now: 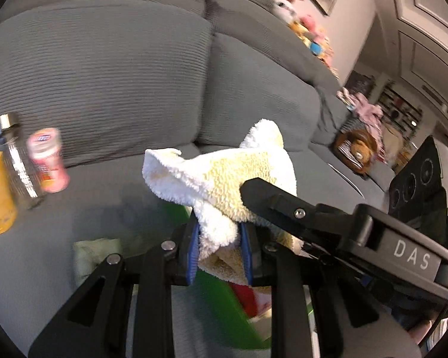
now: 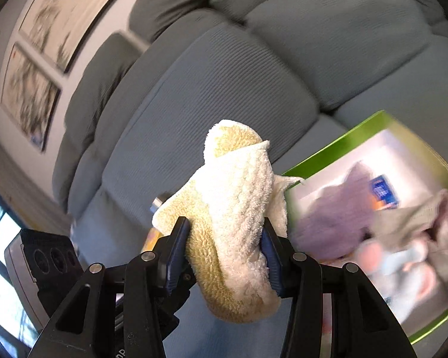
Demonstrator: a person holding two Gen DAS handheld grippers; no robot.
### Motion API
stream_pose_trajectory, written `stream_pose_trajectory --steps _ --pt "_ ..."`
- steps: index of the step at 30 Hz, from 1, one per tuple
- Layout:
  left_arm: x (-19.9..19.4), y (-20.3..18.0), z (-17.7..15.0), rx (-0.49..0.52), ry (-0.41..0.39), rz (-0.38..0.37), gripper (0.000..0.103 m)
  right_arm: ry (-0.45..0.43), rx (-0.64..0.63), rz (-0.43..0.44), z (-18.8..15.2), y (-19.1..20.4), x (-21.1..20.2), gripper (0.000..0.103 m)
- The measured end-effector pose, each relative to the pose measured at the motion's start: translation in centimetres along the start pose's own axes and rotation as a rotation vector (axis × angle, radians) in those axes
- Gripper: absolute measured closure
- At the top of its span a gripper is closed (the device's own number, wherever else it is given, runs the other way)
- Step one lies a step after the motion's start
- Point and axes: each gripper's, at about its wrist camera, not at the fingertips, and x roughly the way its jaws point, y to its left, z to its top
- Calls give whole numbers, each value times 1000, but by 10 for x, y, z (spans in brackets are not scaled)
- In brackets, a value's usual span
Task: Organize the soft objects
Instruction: 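Lift the cream towel and carry it over the green box, then open the right gripper to drop the cream towel into the box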
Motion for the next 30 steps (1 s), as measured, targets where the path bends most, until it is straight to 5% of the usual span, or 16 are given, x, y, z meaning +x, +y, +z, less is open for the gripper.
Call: stream_pose_trajectory --steps 7,15,18,20,25,30 --pt "49 -18 -6 7 111 -128 83 -62 78 -162 12 -42 -10 53" --pt "84 -20 -15 -8 213 -85 76 -26 166 -280 15 -75 6 53" --pt "74 -15 -15 -31 196 -91 65 -34 166 -297 15 -72 1 46" --pt "64 -11 -14 -39 185 -90 47 -44 148 -310 15 -66 -2 26" --pt "27 10 -12 -88 100 -120 19 -69 99 -332 14 -49 -10 18" --pt "-5 55 -18 -191 70 15 19 -61 24 -317 11 -23 -8 16"
